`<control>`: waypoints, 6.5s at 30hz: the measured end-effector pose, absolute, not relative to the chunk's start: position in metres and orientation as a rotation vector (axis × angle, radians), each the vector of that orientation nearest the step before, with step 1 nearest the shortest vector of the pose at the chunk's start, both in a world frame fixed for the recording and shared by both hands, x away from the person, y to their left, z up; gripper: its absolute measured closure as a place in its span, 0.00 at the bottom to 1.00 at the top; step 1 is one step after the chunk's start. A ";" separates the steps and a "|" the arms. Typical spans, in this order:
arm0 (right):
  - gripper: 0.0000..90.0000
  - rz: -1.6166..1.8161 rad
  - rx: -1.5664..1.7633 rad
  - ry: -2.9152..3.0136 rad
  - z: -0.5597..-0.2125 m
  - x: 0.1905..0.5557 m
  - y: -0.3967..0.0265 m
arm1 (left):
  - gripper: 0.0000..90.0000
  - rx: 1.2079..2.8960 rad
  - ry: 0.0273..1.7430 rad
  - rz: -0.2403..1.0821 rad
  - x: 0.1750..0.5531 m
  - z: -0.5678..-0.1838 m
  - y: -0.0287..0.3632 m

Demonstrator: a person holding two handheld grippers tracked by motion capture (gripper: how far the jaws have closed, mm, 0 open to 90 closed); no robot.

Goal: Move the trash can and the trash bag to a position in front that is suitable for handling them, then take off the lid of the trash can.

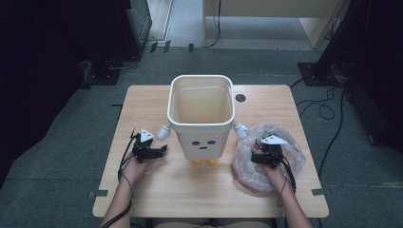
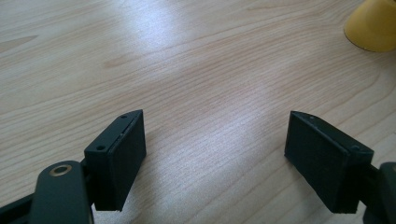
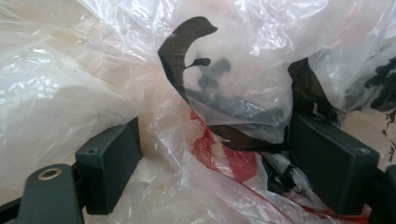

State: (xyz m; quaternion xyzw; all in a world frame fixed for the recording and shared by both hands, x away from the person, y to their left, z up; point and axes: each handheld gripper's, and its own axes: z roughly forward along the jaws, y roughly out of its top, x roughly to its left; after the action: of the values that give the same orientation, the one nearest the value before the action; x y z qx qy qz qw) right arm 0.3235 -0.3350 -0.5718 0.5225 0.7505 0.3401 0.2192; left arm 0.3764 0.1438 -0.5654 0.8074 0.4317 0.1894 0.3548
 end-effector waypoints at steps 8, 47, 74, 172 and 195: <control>0.20 0.941 1.446 2.076 -0.572 0.323 -0.335 | 0.23 2.077 1.132 0.495 0.382 -0.565 0.143; 0.19 0.933 1.462 2.061 -0.572 0.320 -0.334 | 0.11 2.038 1.286 0.347 0.380 -0.530 0.150; 0.19 0.932 1.462 2.062 -0.572 0.320 -0.334 | 0.11 2.048 1.296 0.200 0.377 -0.500 0.149; 0.19 0.933 1.461 2.061 -0.572 0.320 -0.334 | 0.18 1.974 1.198 0.100 0.448 -0.371 0.153; 0.19 0.933 1.461 2.061 -0.572 0.320 -0.334 | 0.18 1.966 1.183 0.096 0.443 -0.329 0.149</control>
State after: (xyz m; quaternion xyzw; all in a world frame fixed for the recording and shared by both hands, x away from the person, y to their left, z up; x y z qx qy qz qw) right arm 0.3196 -0.3340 -0.5718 0.5290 0.7461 0.3377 0.2224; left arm 0.4425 0.1493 -0.3289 0.7808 0.4697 0.0381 0.4102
